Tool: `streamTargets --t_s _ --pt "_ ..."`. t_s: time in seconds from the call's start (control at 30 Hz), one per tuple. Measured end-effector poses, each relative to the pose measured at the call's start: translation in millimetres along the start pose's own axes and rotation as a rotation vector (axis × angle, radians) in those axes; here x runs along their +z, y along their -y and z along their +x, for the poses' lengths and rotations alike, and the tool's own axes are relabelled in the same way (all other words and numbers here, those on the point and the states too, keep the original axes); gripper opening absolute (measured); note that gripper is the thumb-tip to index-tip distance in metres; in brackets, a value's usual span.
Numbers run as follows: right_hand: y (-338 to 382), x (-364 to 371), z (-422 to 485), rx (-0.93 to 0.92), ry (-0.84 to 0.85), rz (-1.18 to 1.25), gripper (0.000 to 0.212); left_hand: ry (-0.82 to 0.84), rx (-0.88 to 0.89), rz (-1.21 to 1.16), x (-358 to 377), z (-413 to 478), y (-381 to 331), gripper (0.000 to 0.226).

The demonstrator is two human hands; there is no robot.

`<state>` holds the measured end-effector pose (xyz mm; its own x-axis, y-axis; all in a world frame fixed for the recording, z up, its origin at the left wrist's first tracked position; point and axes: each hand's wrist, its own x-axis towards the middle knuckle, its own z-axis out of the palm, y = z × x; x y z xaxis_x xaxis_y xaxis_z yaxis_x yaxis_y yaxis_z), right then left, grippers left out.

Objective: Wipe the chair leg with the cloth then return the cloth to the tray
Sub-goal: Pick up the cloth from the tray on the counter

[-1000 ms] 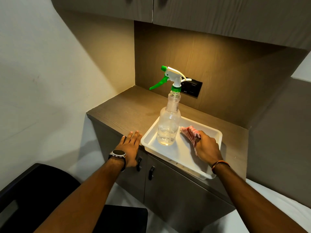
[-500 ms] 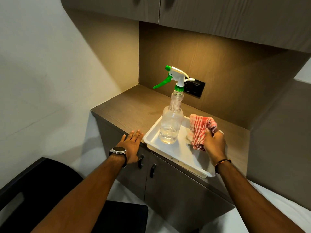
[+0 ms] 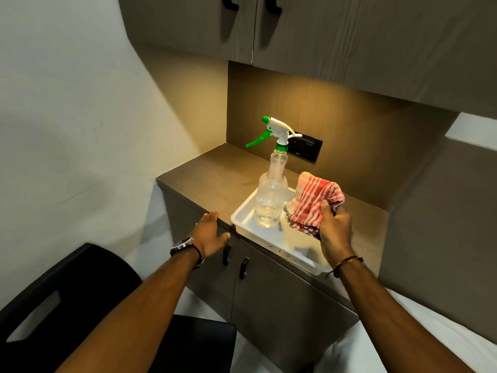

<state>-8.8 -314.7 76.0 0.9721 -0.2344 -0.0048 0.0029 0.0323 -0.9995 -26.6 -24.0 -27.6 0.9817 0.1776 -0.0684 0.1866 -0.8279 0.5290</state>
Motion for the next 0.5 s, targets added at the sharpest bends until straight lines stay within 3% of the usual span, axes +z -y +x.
streamTargets --t_s 0.1,0.23,0.3,0.4,0.5 --pt "12 7 -21 0.006 0.069 0.138 0.016 -0.24 0.004 -0.232 -12 -21 -31 0.063" --pt "29 18 -55 0.109 0.216 0.434 0.022 -0.386 0.07 -0.436 -28 -64 -84 0.061" --pt "36 24 -74 0.175 0.284 0.556 0.028 -0.266 0.039 -0.706 -36 -88 -110 0.061" --pt "46 29 -107 0.27 0.378 0.671 0.034 0.03 -0.058 -1.389 -41 -130 -145 0.075" --pt "55 26 -139 0.342 0.475 0.768 0.038 -0.052 -0.134 -1.914 -46 -163 -161 0.092"
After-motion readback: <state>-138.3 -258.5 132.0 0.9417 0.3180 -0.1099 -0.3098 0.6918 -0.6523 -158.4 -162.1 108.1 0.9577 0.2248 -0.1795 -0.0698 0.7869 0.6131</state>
